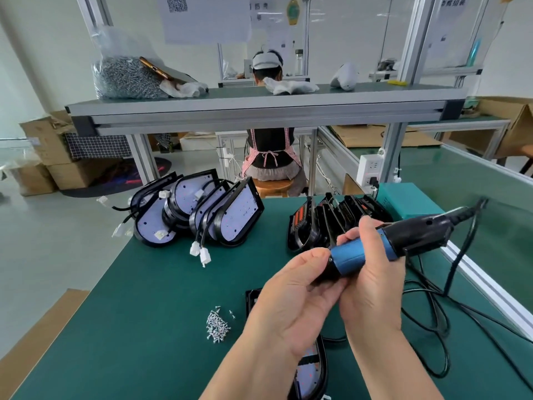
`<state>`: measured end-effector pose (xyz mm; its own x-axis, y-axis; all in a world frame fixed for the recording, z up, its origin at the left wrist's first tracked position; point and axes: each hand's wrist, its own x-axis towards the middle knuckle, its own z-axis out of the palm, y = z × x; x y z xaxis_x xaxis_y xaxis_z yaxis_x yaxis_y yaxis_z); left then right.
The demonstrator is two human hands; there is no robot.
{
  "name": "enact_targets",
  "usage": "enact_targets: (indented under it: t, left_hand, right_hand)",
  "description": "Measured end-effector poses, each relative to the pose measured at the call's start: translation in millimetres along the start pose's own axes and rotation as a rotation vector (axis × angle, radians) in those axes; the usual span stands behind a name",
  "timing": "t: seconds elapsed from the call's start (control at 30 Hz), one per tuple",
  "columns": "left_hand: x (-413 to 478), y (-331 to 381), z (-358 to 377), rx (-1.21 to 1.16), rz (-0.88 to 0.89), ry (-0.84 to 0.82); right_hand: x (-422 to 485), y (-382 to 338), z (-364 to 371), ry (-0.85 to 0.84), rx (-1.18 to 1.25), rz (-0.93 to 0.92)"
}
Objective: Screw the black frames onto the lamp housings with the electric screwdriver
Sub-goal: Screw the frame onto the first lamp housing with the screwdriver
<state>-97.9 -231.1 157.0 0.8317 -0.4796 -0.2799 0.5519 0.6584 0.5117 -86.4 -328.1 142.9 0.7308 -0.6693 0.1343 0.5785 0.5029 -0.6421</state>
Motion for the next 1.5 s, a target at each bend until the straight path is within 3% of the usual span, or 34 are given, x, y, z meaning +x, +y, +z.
enact_targets:
  t: [0.13,0.33,0.63,1.2,1.5]
  left_hand:
    - [-10.9,13.8,-26.2,0.299,0.015,-0.006]
    - [0.3,36.3,-67.0,0.630,0.350,0.258]
    - [15.8,34.7,-86.8,0.977,0.329,0.237]
    - [3.7,26.8,-91.0,0.681,0.232,0.084]
    - [4.1,16.8,-89.3,0.519,0.233,0.121]
  right_hand:
    - [18.3,-8.5,4.4,0.039,-0.004,-0.075]
    - [37.0,-24.7,4.8,0.049,0.083,-0.101]
    - [34.1,-24.9,14.4,0.000,0.001,-0.133]
    - [26.5,-18.7,15.6,0.005,-0.027,-0.084]
    - [18.5,-18.6,13.9,0.000,-0.036,-0.079]
